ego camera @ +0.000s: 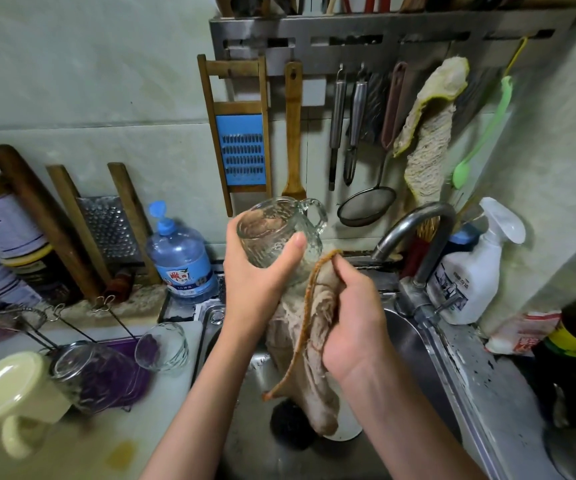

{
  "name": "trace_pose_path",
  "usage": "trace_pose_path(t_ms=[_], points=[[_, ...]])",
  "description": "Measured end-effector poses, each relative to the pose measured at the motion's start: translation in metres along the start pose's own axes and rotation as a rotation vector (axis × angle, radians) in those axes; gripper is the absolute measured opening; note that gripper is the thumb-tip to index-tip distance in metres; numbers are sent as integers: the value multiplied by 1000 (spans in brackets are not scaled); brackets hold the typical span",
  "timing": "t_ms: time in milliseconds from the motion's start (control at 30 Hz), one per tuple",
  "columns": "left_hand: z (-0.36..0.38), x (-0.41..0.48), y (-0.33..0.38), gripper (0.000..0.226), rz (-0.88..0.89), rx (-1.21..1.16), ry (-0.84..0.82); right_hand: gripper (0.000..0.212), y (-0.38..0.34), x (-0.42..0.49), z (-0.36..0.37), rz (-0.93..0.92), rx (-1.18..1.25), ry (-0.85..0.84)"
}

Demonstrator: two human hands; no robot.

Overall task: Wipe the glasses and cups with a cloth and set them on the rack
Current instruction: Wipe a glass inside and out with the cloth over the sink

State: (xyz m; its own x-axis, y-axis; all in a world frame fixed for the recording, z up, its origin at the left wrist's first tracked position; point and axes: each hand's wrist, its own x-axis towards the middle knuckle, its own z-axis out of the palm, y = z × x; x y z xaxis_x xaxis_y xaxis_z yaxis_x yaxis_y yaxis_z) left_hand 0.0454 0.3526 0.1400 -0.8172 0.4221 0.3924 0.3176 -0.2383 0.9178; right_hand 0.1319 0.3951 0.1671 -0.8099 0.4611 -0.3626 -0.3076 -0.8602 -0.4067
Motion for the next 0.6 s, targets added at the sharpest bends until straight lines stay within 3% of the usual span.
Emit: trace_pose_path(t_ms=[167,367,500,600], points=[[18,-17,3,61,-107,-135,32,47,1,21,4,-146,78,38],[14,-16,-1,77,-155,-197,-24,48,5,27,4,-169,87,36],[7,-16,-2,59,-63,-41,-23,50,6,23,2,-114,25,96],[-2,-11,-3,58,19,163,-24,56,6,17,1,-23,-34,131]])
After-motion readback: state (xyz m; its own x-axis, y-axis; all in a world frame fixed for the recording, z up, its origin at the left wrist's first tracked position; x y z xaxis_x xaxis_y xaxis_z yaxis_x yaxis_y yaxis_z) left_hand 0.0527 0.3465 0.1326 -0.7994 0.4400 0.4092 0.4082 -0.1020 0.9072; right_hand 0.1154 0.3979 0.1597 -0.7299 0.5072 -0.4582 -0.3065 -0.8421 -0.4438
